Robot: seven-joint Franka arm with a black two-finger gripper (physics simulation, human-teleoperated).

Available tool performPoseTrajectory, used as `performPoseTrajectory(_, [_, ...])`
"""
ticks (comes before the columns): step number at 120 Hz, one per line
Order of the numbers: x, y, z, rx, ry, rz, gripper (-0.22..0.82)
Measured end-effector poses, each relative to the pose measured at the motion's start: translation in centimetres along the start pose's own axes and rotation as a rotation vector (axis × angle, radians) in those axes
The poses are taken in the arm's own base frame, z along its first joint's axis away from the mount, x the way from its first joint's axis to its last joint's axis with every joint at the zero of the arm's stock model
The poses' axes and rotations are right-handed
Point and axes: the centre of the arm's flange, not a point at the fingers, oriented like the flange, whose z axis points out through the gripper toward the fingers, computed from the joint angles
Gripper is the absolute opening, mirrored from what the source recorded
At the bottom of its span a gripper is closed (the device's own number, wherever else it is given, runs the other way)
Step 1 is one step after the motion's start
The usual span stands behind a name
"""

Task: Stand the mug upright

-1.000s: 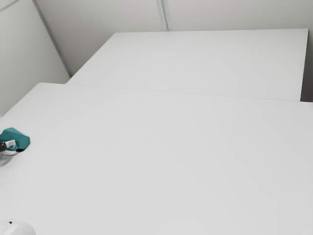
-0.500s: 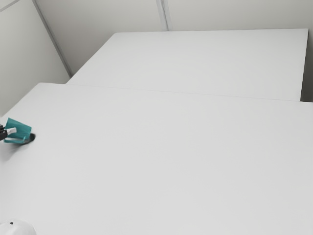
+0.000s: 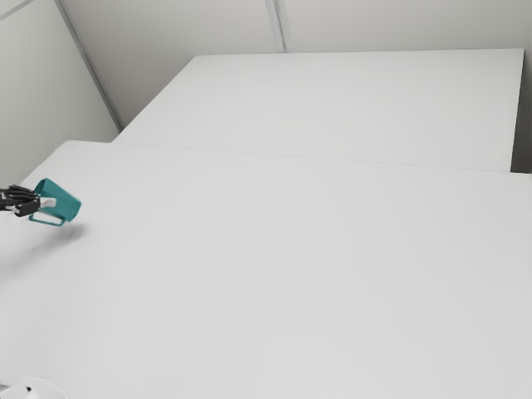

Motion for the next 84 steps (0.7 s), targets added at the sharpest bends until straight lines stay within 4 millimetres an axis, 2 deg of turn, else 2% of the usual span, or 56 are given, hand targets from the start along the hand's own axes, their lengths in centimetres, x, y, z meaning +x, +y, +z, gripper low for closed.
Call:
performPoseTrajectory(7, [3.3,1.8,2.1,-0.010,-0.061,0.026,-0.16])
performPoseTrajectory(18, [8.1,5.0,3.9,-0.019,-0.161,0.075,-0.16])
performPoseTrajectory(32, [12.0,9.4,6.6,-0.056,-0.323,0.130,-0.15])
performPoseTrajectory(49, [14.9,14.6,8.8,-0.080,-0.507,0.161,-0.16])
performPoseTrajectory(84, [19.1,21.2,16.4,-0.088,-0.702,0.124,-0.16])
